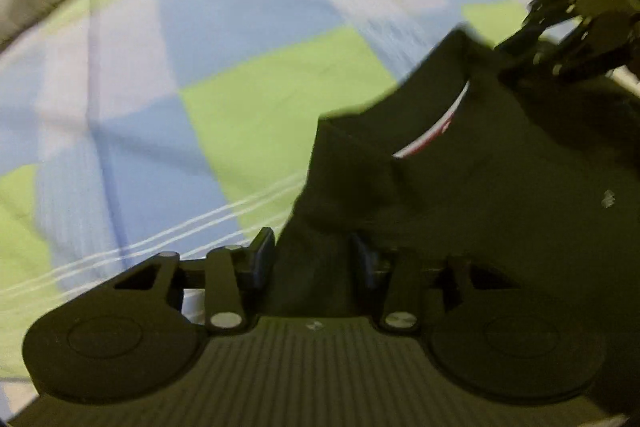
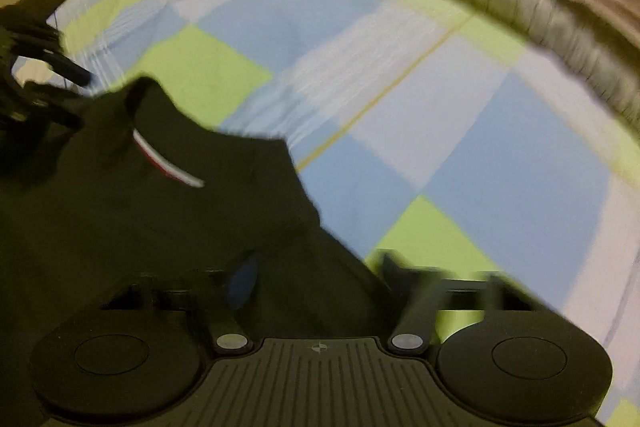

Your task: Fold clothes

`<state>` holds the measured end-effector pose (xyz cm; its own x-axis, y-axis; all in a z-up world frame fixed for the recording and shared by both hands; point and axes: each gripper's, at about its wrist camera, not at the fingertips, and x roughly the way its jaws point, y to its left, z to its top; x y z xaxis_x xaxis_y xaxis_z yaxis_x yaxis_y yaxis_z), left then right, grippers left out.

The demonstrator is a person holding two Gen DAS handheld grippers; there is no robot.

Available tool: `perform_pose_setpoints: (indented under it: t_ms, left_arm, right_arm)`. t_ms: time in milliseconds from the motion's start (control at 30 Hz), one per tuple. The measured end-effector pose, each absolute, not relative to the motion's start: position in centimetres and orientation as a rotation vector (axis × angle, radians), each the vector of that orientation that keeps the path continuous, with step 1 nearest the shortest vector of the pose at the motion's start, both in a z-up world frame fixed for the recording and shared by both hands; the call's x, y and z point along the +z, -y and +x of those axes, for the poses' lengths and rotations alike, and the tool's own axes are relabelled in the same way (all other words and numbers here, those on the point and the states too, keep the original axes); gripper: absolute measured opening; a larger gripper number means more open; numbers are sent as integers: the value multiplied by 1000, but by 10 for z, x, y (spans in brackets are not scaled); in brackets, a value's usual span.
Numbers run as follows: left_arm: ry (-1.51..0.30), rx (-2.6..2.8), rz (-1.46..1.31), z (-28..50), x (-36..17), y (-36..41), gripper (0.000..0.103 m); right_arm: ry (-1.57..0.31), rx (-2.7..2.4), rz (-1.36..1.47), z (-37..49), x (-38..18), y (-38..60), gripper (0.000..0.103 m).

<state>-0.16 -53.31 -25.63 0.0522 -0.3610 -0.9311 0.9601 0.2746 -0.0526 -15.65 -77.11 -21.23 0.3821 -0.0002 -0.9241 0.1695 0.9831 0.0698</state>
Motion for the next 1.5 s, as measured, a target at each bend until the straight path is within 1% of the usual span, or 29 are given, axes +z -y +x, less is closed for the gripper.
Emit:
perform_pose_setpoints:
  t_ms: [33,67,167,267,367,400,433,500,533,567,600,633,667,700,733,767,833,933,1067,1200,1367,1500]
  left_arm:
    - [-1050,-1160,731,-1,-255,536,8]
    - [-1035,-1165,726,0,-247,538,3]
    - [-989,-1177,707,3,-224,546,3]
    - [-910,-1193,677,21,-204,576,3]
    - [-834,-1187,659,39,-196,615,4]
    - [-825,-1174,655,43,-201,627,5]
    - [-823,-1155,663,46,-207,639,9]
    - [-827,-1101,667,51,-216,652,11]
    - [-828,-1073,653,53,-215,650,21]
    - [-828,-1051,635,55,-214,648,27]
    - [-827,-1041,615,55,-211,641,37]
    - [-830,-1033,605,56,-210,633,39]
    - [-839,-1028,607,57,-209,624,39]
    - [-847,-1026,610,57,-209,616,39]
    - [-854,-1030,615,53,-209,607,39]
    - [-860,-1033,619,50,-210,598,39]
    - [-878,-1042,634,38,-211,582,39]
    - [-892,-1068,665,9,-215,565,39]
    - [-919,-1132,673,-33,-218,563,39]
    - [-909,-1263,692,-83,-216,588,39]
    - [-840,-1467,771,-155,-209,635,40]
    - [-776,-1571,852,-205,-208,660,40]
  right_arm:
    - [-1172,-126,196,-159,-213,774,24]
    - [-1164,-145,239,-164,-211,779,1]
    - [-1111,-199,270,-178,-188,791,0]
    - [-1060,-277,210,-179,-158,809,0]
    - [-1034,-356,120,-167,-141,830,0]
    - [-1024,-391,105,-164,-139,837,0]
    - [-1013,-426,107,-162,-139,844,0]
    - [-998,-491,118,-162,-144,856,0]
    - [-993,-528,122,-164,-148,861,0]
    - [-989,-562,131,-168,-151,864,0]
    - [-982,-587,149,-175,-153,867,0]
    - [-974,-606,172,-184,-154,868,0]
    - [-965,-626,194,-194,-154,870,15]
    - [-957,-647,226,-206,-155,870,44]
    - [-949,-667,267,-222,-155,868,56]
    - [-941,-688,307,-237,-155,867,63]
    - [-935,-728,382,-270,-156,862,62]
    - [-978,-783,459,-327,-161,842,62]
    - [-1049,-877,507,-397,-168,816,62]
    - [-1069,-1004,558,-464,-163,790,62]
    - [-1063,-1131,633,-543,-149,753,62]
    - [-1060,-1175,730,-600,-154,731,62]
